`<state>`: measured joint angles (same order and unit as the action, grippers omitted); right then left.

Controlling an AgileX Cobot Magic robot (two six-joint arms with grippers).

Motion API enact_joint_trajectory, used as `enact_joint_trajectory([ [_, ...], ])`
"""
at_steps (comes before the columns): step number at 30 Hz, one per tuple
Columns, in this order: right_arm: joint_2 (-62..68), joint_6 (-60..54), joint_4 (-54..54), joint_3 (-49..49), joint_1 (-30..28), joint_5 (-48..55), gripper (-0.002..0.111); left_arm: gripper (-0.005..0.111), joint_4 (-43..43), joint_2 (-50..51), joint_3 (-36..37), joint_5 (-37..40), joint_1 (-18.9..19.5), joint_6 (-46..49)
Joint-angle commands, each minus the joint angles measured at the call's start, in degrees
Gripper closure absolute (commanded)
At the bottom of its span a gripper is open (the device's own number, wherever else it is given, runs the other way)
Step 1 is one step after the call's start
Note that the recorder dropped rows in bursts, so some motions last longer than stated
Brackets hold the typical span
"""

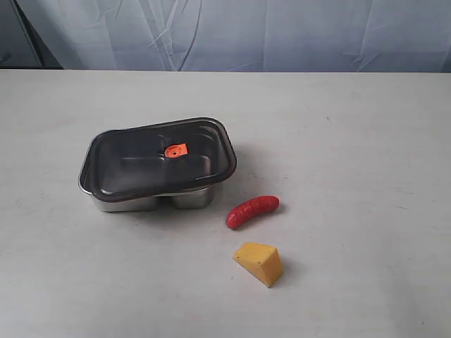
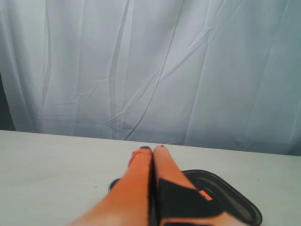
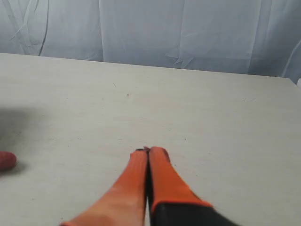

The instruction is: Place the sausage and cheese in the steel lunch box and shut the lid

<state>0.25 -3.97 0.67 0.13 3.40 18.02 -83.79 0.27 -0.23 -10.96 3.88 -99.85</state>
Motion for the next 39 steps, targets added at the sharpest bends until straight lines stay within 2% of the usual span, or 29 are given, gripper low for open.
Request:
enact_joint_trajectory([
  [1,-0.25,-0.24,0.06,-0.13,0.03,-0.49,0.108,0.107,-0.06,-0.27,0.23,0.18,-0.6,-0.02],
  [12,-0.25,-0.53,-0.67,-0.13,0.03,-1.08,0.108,0.107,-0.06,-0.27,0.23,0.18,-0.6,-0.02],
  [15,-0.25,0.06,0.5,-0.13,0.03,-5.98,0.108,0.107,-0.06,-0.27,0.23,0.18,-0.6,-0.02],
  [16,-0.25,2.79,5.48,-0.13,0.03,-9.06,0.108,0.107,-0.06,-0.27,0.23,0.18,-0.6,-0.02],
  [19,-0.25,15.86,31.94,-0.13,0.03,-16.63,0.108,0.107,-0.06,-0.27,0.23,0.18,-0.6,-0.02],
  [22,-0.25,20.45,49.59,-0.13,0.03,-22.26,0.108,0.107,-0.06,-0.27,0.23,0.18,-0.6,-0.02],
  [26,-0.25,20.11,52.14,-0.13,0.03,-28.49,0.108,0.107,-0.06,-0.27,0.23,0.18,-0.6,-0.02],
  [32,-0.25,20.74,52.14,-0.13,0.03,-45.8,0.108,0.107,-0.06,-0.27,0.23,0.18,-1.4,-0.05],
  [34,-0.25,28.05,51.72,-0.13,0.03,-42.17,0.108,0.107,-0.06,-0.27,0.23,-0.07,-1.79,-0.05],
  [36,-0.25,34.66,47.98,-0.13,0.03,-32.63,0.108,0.107,-0.06,-0.27,0.23,-0.21,-1.79,-0.05],
  [39,-0.25,35.47,31.76,-2.7,0.03,-13.86,0.109,0.107,-0.06,-0.27,0.23,-0.62,-1.79,-0.05],
])
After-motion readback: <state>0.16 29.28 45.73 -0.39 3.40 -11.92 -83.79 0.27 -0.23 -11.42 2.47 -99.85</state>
